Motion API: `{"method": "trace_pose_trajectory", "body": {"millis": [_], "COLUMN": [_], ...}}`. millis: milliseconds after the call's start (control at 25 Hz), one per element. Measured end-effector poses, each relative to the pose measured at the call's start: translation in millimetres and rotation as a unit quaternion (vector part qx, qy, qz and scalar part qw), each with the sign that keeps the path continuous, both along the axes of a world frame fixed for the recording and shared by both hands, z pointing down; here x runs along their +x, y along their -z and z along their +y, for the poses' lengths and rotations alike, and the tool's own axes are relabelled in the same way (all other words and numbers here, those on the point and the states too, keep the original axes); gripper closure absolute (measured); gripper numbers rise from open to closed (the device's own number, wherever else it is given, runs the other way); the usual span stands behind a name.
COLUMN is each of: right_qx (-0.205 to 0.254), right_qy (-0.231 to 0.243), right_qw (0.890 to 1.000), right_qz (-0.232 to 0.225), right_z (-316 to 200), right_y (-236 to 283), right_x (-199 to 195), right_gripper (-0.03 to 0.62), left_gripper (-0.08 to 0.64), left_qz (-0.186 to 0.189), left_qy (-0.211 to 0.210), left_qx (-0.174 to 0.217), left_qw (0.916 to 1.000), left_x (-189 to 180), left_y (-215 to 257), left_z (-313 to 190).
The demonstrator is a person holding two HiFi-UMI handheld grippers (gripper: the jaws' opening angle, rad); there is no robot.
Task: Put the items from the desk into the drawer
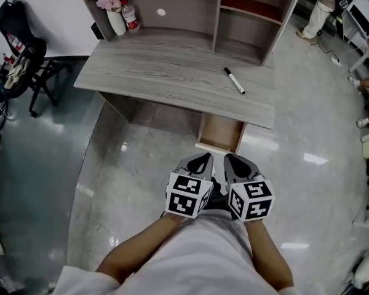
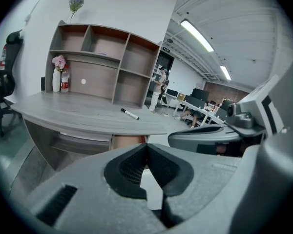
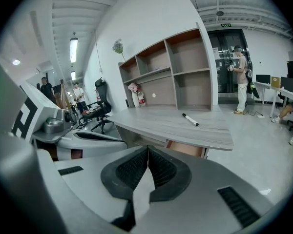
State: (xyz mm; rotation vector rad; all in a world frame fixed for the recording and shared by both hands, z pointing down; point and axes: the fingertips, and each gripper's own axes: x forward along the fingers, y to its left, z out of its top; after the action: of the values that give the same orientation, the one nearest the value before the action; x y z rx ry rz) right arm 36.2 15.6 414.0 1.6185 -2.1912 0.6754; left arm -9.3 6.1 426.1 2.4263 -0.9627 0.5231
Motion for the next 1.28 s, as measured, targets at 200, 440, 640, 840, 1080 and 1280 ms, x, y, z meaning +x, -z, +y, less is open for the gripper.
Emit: {"method": "trace_pose_trajectory", "body": {"millis": [200,440,640,840,1080,1280], "right_qx": [-0.002,-0.014,-0.025,-0.034,-0.044,-0.058], "right_qy": [0.002,0.008,0.015,0.017,0.033,0.047], "right_qw": [1.000,1.000,0.999,0.999,0.997,0.993], "right_qz": [-0.002,-0.002,0.017,0.035,0.060,0.089], "right_z": [-44,-95,-136,-181,-219,-251], "right_y": [-4,-11,-19,-27,-39,-58], "right_x": [15,39,62,86,105,115], "right_gripper": [0.591,0.591,0.589,0.589,0.589,0.589], "left_gripper": [0.557,0.557,0.557,0.557,0.557,0.557], "left_qz": [-0.008,-0.017,-0.024,-0.035,-0.044,-0.057], "left_qy": [0.003,-0.001,-0.001,0.010,0.024,0.029], "left_qx": [-0.006,-0.012,-0.025,-0.033,-0.038,-0.037], "left_qw": [0.9999,0.9998,0.9994,0.9988,0.9980,0.9973], "left_x": [12,36,55,67,79,89], "left_y": [-6,-13,-21,-25,-29,-32], "left_z": [-42,-92,-124,-159,-191,-217]}}
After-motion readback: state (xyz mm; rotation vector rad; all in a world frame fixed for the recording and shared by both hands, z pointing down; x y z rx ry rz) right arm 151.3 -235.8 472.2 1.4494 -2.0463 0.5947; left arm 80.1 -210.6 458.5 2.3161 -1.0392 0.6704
